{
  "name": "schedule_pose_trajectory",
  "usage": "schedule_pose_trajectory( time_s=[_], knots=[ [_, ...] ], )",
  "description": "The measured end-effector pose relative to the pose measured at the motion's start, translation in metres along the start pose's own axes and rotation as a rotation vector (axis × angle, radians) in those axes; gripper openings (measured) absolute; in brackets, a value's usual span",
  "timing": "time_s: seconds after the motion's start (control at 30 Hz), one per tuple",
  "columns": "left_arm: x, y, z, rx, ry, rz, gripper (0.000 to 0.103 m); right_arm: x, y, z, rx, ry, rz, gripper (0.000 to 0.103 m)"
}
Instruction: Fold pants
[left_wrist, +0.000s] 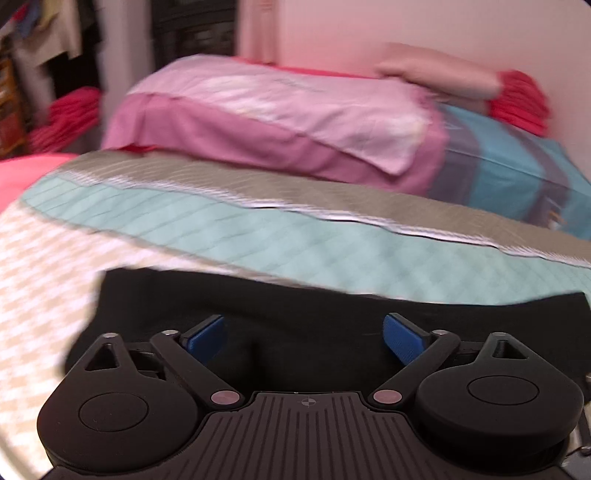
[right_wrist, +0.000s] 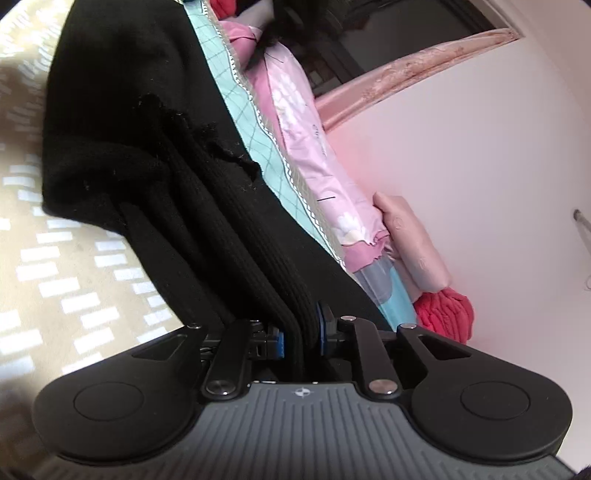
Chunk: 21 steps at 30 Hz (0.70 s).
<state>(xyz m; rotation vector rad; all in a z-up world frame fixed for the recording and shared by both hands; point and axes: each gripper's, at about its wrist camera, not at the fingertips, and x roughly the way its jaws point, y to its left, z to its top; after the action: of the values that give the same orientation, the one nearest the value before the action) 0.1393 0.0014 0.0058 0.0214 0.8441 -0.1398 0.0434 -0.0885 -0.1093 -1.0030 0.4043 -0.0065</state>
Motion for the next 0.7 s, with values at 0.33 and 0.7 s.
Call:
schedule_pose_trajectory(
  time_s=[0.33,0.7],
  knots=[
    [0.046,-0.023,-0.027,0.057,0.114,-0.02,0.103,-0.013,-0.039,-0.043,0.046,0.03,-0.071,0.061],
    [0.047,-0.027,-0.027,0.101,0.099,-0.007,0.103,0.013,-0.077,-0.066,0.203,0.164,-0.099,0.062]
  ],
)
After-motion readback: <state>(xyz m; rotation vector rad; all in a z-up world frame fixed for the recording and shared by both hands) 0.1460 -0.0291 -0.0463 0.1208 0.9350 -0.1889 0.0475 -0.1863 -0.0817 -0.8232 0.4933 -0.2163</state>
